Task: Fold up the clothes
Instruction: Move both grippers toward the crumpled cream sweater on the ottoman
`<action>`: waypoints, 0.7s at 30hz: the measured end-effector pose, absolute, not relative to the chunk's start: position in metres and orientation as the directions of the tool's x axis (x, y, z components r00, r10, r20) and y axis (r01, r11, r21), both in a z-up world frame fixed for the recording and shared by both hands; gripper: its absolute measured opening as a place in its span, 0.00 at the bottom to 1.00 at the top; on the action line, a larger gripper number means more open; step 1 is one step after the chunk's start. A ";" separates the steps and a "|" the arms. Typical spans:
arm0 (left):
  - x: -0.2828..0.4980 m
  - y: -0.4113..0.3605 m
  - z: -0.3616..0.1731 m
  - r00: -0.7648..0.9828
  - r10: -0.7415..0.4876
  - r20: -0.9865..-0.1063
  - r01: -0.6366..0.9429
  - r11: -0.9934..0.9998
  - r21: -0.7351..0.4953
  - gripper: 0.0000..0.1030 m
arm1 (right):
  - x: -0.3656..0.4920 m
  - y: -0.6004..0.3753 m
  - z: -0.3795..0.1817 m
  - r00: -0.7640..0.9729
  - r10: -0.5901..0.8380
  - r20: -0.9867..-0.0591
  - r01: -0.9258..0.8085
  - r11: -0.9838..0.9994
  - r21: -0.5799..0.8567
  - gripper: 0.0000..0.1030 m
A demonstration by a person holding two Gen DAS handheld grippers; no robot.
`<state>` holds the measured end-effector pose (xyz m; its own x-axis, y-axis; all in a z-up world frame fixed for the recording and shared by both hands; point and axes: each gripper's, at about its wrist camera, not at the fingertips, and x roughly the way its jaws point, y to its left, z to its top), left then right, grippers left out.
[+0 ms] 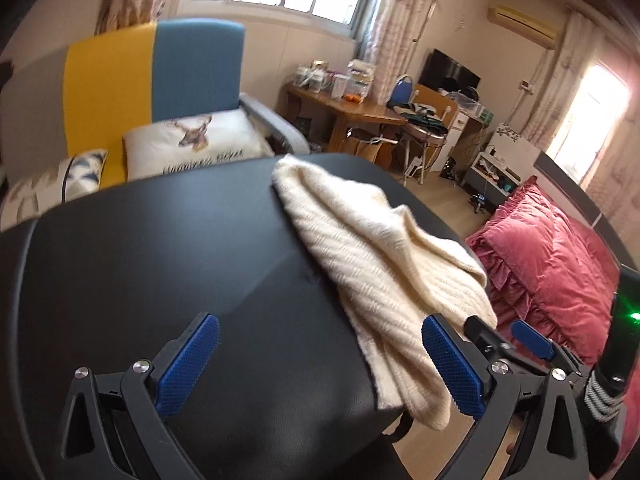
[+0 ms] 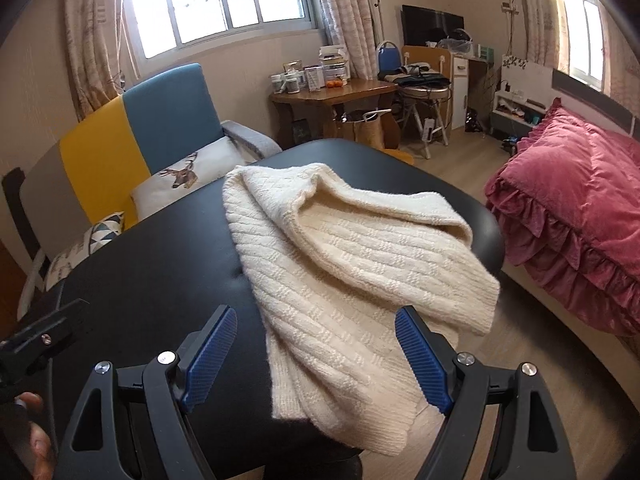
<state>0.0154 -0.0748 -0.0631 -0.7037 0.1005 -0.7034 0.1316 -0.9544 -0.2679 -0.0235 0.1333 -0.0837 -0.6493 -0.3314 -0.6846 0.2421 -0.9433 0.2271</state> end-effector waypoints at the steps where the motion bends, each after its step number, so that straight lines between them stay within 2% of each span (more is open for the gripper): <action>1: 0.016 -0.079 -0.070 -0.687 0.106 -0.719 0.143 -0.950 -0.276 1.00 | -0.024 0.134 -0.085 -0.635 -0.366 -0.680 0.263 -0.930 0.256 0.81; 4: 0.022 -0.097 -0.091 -0.630 0.162 -0.759 0.167 -0.926 -0.337 1.00 | -0.026 0.136 -0.089 -0.587 -0.468 -0.660 0.321 -0.884 0.341 0.81; 9: 0.039 -0.123 -0.123 -0.570 0.217 -0.793 0.217 -0.891 -0.399 1.00 | -0.054 0.113 -0.081 -0.522 -0.520 -0.675 0.427 -0.845 0.321 0.82; 11: 0.047 -0.135 -0.135 -0.554 0.276 -0.786 0.231 -0.856 -0.463 1.00 | -0.070 0.105 -0.079 -0.483 -0.545 -0.685 0.457 -0.824 0.334 0.82; 15: 0.066 -0.158 -0.153 -0.568 0.343 -0.748 0.252 -0.793 -0.555 1.00 | -0.101 0.095 -0.090 -0.419 -0.488 -0.766 0.436 -0.848 0.302 0.82; 17: 0.075 -0.171 -0.160 -0.572 0.388 -0.723 0.265 -0.747 -0.610 1.00 | -0.108 0.091 -0.098 -0.422 -0.416 -0.806 0.441 -0.871 0.219 0.82; 21: 0.085 -0.190 -0.164 -0.581 0.376 -0.722 0.298 -0.727 -0.618 1.00 | -0.124 0.083 -0.102 -0.478 -0.349 -0.806 0.456 -0.883 0.112 0.81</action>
